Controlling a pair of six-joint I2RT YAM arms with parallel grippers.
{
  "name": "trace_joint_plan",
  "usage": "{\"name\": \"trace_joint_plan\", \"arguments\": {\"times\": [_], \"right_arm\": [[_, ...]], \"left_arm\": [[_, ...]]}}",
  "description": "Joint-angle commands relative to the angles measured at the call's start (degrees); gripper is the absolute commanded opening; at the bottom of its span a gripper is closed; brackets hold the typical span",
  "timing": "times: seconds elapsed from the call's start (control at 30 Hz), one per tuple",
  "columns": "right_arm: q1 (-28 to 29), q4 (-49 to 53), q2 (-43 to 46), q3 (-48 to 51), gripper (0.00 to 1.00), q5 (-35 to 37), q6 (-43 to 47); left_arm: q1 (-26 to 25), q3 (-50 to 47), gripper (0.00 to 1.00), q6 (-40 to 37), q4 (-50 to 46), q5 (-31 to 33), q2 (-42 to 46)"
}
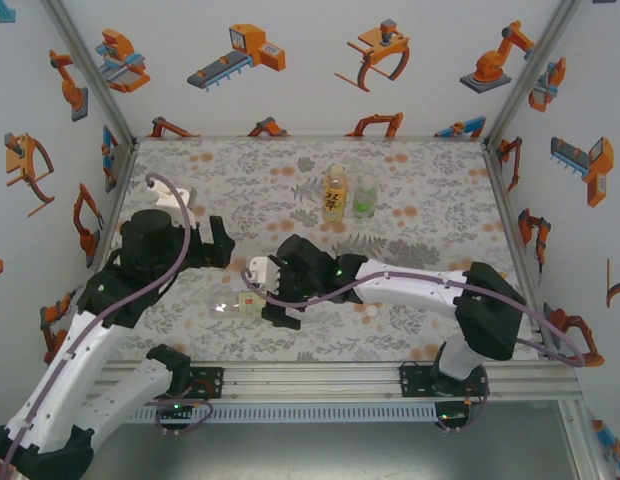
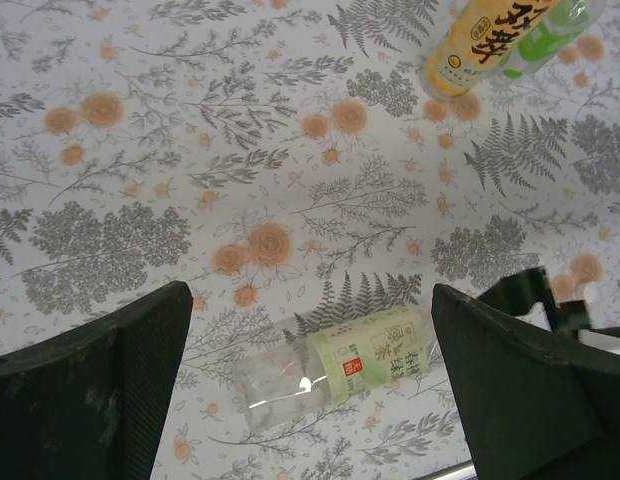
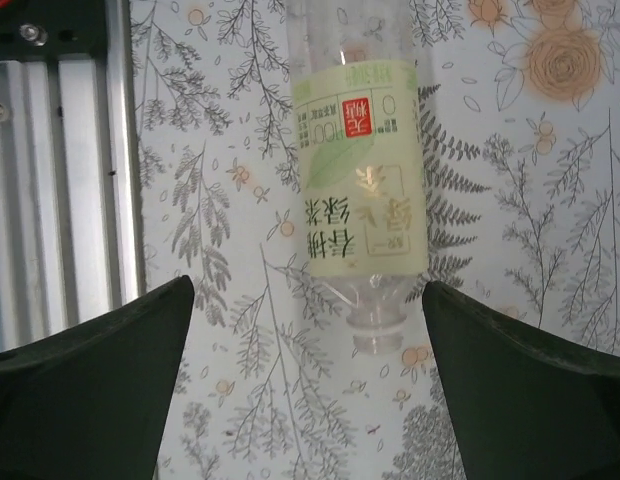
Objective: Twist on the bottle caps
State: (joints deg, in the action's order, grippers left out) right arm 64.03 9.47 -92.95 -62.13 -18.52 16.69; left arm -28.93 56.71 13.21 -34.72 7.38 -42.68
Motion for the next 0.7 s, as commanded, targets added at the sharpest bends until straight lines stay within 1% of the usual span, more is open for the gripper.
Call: {"name": "trace_joint_plan", "arguments": {"times": [0.0, 0.13, 0.3, 0.53, 0.67], "right_arm": [[0.99, -4.24, -2.78, -2.49, 0.88, 4.75, 4.88], [2.13, -4.15, -6.49, -4.51, 0.89, 5.64, 8.03], [2.72, -2.54, -11.16, -7.65, 0.88, 5.39, 8.93], [2.81, -1.34, -17.05, -9.67, 0.79, 5.47, 9.06], [2.85, -0.6, -18.88, -10.12, 0.74, 5.3, 9.06]], "left_arm": [[0.56, 2.41, 0.97, 1.19, -5.12, 2.31, 2.41], [0.64, 3.65, 0.97, 1.63, -6.83, 1.87, 4.56], [0.65, 4.52, 0.97, 1.83, -8.38, 1.71, 6.15], [0.65, 3.59, 0.97, 2.24, -9.03, 1.12, 8.02], [0.63, 3.02, 0.97, 2.5, -9.32, 0.17, 8.16]]}}
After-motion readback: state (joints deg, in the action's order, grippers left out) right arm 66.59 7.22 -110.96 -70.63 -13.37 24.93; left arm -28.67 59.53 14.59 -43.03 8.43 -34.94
